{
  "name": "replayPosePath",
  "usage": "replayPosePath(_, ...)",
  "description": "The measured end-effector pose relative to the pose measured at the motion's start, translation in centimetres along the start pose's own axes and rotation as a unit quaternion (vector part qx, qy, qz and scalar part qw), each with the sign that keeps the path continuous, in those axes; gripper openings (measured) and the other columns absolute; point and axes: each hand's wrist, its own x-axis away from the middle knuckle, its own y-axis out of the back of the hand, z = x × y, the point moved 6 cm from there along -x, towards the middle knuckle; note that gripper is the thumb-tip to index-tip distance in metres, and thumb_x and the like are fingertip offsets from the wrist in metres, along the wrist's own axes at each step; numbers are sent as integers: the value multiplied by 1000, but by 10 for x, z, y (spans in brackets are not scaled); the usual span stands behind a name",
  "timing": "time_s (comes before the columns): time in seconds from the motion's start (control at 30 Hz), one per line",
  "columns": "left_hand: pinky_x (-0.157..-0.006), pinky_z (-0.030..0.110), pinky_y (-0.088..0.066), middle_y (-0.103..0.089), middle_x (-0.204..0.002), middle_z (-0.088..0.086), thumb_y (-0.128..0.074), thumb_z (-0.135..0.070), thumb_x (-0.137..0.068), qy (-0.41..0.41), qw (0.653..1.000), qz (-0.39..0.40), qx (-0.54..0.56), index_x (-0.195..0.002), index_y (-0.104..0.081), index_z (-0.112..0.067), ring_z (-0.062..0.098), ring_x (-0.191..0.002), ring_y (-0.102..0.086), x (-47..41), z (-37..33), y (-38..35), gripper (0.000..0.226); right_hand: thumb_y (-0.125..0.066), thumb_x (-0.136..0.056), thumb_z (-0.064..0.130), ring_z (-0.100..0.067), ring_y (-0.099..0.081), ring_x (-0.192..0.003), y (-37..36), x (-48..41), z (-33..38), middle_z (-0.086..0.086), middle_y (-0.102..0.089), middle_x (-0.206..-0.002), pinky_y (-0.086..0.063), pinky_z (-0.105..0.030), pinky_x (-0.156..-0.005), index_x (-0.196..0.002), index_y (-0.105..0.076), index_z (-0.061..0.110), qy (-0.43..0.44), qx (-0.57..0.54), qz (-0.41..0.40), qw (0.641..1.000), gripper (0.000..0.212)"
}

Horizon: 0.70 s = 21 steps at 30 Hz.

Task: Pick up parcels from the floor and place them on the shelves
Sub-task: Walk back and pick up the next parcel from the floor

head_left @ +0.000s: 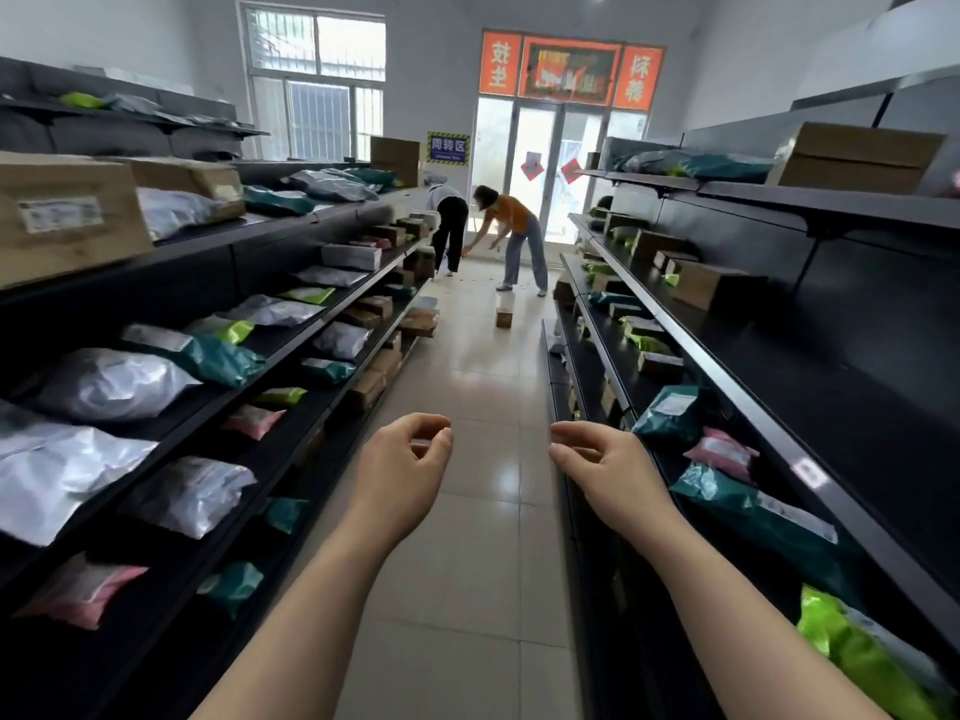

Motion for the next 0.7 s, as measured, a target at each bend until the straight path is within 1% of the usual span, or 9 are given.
replayPosePath(0.07,-62,10,-42,-67,-86,-9,-58,-22,-91,-2,1000,2,-1,-102,-70,-16,-7,-75,-57,-42,4,-7,17,-67,-85,23,-13,-63,-106,-4,-39,-2,5,-69,-113,-50,-31,-93,-117,-67,18,-6,-2,-7,1000,32)
replayPosePath(0.17,-62,9,-41,-67,-86,-8,-59,-21,-90,-5,1000,6,-4,-102,-71,-15,-8,-74,-57,-100,15,-17,17,-66,-86,23,-13,-63,-106,-11,-92,-9,5,-68,-113,-48,-25,-90,-116,-67,18,-13,-1,-17,1000,31)
replayPosePath(0.23,-62,10,-42,-67,-85,-9,-59,-21,-90,-4,1000,9,-6,-101,-71,-16,-8,-73,-58,-134,24,-27,17,-66,-86,23,-13,-63,-106,-16,-126,-18,5,-69,-113,-47,-24,-89,-116,-67,19,-17,-2,-23,1000,31)
replayPosePath(0.3,-63,13,-43,-67,-84,-10,-59,-21,-90,-2,1000,16,-8,-101,-71,-15,-7,-74,-58,-164,33,-38,17,-66,-85,24,-13,-62,-107,-20,-156,-26,5,-68,-114,-48,-26,-91,-116,-67,20,-24,-2,-27,999,31)
replayPosePath(0.4,-63,11,-42,-68,-86,-8,-59,-20,-90,-2,999,30,-18,-100,-71,-15,-6,-74,-59,-207,47,-62,16,-67,-85,25,-14,-62,-108,-26,-201,-44,6,-68,-113,-49,-31,-94,-115,-67,22,-36,6,-36,999,30)
replayPosePath(0.47,-64,11,-42,-69,-88,-7,-59,-21,-90,0,999,36,-22,-99,-71,-17,-5,-76,-60,-232,55,-77,16,-66,-85,25,-13,-61,-109,-30,-226,-54,6,-68,-114,-49,-33,-96,-116,-66,22,-37,12,-37,999,32)
replayPosePath(0.57,-65,13,-43,-68,-87,-9,-59,-21,-90,1,999,44,-23,-100,-70,-17,-5,-78,-60,-272,69,-103,16,-64,-86,25,-12,-58,-112,-36,-267,-71,7,-67,-118,-47,-32,-97,-120,-64,21,-37,31,-29,998,34)
replayPosePath(0.7,-63,7,-41,-67,-85,-13,-59,-21,-90,-6,999,46,-28,-101,-70,-18,-6,-77,-60,-342,85,-147,16,-64,-87,26,-7,-56,-109,-38,-342,-97,7,-66,-118,-45,-28,-97,-123,-62,22,-23,62,-34,997,36)
